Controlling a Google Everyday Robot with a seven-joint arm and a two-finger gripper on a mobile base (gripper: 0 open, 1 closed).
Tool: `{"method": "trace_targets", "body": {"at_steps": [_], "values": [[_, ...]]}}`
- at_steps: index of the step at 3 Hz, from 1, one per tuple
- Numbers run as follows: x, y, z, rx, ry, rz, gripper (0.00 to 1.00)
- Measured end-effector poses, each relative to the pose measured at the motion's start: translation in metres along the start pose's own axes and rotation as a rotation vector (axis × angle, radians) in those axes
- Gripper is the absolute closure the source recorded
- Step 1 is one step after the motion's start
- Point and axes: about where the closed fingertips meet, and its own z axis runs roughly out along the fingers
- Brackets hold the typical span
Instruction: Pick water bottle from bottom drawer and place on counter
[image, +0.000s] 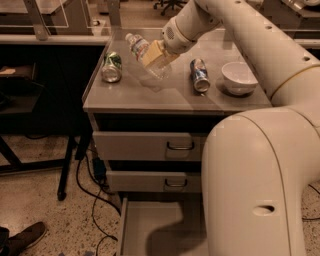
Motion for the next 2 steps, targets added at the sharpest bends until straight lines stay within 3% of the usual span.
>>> {"method": "trace_targets", "body": {"at_steps": [2], "values": [[0.0083,-0.0232,0.0195,-0.007,0.005,0.052,1.00]]}}
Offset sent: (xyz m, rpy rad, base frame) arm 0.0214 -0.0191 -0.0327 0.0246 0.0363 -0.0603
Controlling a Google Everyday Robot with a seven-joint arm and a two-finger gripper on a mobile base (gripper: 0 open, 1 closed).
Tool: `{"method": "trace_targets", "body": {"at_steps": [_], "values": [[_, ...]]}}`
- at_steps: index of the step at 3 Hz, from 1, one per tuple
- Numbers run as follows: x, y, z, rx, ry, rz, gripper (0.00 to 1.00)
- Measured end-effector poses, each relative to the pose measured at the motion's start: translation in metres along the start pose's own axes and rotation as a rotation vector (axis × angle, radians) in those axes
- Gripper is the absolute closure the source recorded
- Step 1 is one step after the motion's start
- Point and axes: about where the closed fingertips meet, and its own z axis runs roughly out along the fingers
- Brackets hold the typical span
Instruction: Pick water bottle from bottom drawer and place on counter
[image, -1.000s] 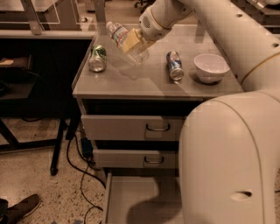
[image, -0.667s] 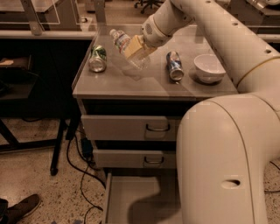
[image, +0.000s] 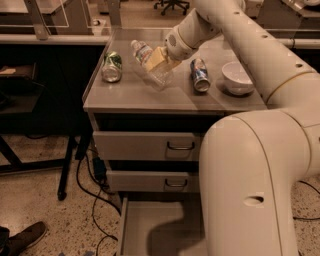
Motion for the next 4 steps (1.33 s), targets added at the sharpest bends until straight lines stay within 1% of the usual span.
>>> {"method": "trace_targets", "body": {"at_steps": [1,2,3,4], "values": [[0.004,-0.009,0.008,0.007,0.012,0.019,1.00],[0.007,-0.012,0.017,0.012,0.030,0.028,1.00],[0.008,-0.013,0.018,0.013,0.032,0.030,1.00],[0.008,-0.013,0.018,0.012,0.033,0.030,0.83]]}}
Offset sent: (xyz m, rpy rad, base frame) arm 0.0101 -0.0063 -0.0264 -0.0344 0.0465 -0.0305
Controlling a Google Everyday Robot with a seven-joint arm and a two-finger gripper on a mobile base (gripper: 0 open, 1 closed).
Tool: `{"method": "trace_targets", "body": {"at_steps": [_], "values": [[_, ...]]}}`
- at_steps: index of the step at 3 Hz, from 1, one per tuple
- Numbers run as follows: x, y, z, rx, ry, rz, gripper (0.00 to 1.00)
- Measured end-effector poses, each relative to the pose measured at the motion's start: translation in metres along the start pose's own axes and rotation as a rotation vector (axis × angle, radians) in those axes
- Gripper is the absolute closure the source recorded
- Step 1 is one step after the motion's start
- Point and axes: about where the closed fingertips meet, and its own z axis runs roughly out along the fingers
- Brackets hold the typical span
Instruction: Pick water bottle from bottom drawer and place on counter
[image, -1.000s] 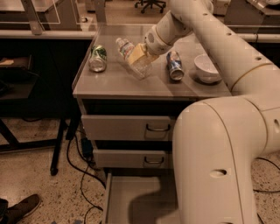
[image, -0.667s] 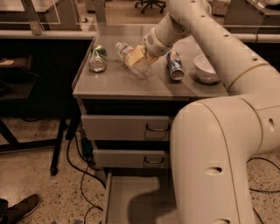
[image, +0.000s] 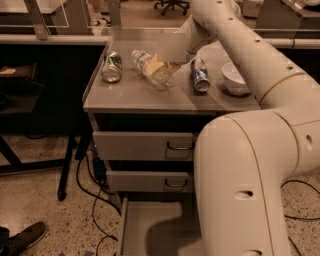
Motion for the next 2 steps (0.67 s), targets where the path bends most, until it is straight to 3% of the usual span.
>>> {"method": "trace_targets", "body": {"at_steps": [2], "values": [[0.0000,0.0000,0.0001,0.000,0.000,0.000,0.36]]}}
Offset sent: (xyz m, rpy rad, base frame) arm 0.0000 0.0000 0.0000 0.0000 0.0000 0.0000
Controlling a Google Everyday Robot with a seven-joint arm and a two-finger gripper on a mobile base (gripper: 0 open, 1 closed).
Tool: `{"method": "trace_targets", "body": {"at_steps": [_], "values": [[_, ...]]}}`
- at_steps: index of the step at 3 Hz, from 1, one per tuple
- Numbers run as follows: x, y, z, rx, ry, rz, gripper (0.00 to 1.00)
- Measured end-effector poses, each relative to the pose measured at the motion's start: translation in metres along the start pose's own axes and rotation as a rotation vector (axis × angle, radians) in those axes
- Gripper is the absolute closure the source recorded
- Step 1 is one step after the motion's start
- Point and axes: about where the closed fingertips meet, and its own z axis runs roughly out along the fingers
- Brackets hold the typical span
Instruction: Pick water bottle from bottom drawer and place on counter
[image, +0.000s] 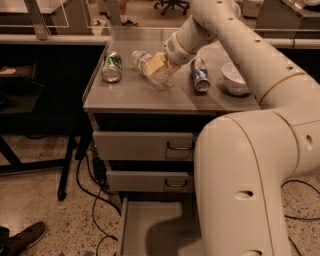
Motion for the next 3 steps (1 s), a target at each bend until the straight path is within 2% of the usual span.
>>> {"method": "trace_targets", "body": {"at_steps": [1,2,3], "values": [[0.0000,0.0000,0.0000,0.000,0.000,0.000,0.14],[0.0000,0.0000,0.0001,0.000,0.000,0.000,0.00],[0.0000,0.0000,0.0002,0.000,0.000,0.000,0.00]]}}
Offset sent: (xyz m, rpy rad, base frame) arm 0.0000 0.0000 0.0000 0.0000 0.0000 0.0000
